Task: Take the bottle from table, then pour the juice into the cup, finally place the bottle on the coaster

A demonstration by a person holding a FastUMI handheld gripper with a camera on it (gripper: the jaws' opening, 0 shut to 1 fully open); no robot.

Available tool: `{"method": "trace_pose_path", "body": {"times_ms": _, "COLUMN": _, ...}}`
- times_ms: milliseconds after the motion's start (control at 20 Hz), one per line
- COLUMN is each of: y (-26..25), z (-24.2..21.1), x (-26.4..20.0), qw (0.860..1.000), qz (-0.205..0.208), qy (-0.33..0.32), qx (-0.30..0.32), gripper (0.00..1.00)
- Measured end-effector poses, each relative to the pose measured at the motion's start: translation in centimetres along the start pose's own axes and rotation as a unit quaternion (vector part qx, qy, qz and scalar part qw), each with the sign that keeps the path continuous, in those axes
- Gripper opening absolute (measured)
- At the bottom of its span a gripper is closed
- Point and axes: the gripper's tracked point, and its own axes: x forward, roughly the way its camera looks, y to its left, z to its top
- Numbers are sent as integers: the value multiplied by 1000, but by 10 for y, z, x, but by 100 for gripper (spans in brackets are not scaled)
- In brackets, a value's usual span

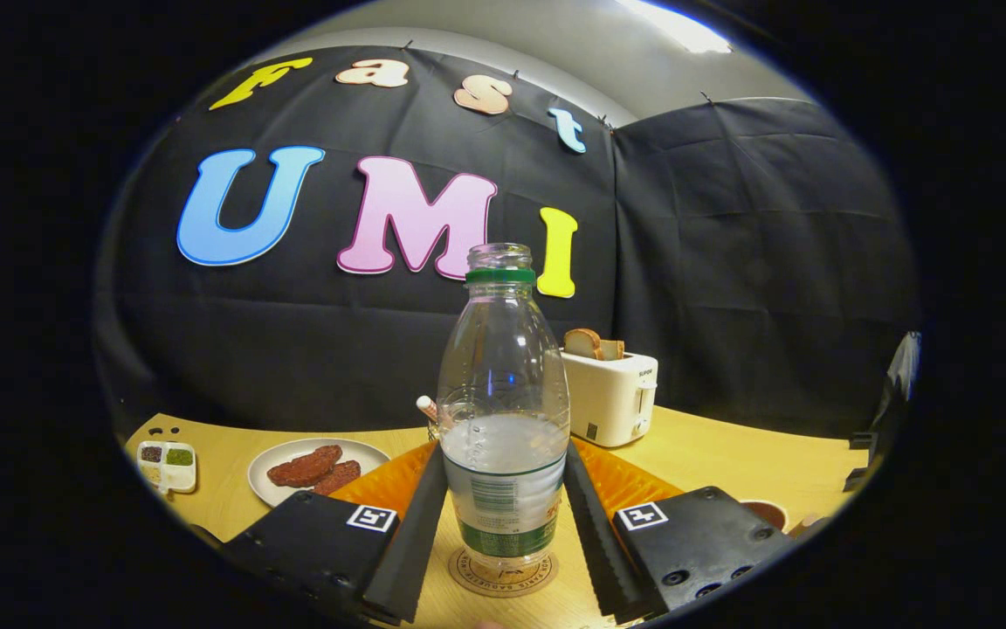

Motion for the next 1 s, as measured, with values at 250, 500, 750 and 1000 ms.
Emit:
{"method": "trace_pose_path", "body": {"times_ms": 250, "y": 1, "z": -30, "x": 10, "qw": 1000, "qz": 0, "qy": 12, "qx": -1, "gripper": 76}}
{"method": "trace_pose_path", "body": {"times_ms": 500, "y": -2, "z": -42, "x": 15, "qw": 1000, "qz": -4, "qy": 13, "qx": 2, "gripper": 76}}
{"method": "trace_pose_path", "body": {"times_ms": 750, "y": -3, "z": -49, "x": 13, "qw": 999, "qz": 1, "qy": 19, "qx": 26, "gripper": 78}}
{"method": "trace_pose_path", "body": {"times_ms": 1000, "y": -7, "z": -55, "x": 11, "qw": 999, "qz": -4, "qy": 30, "qx": 29, "gripper": 80}}
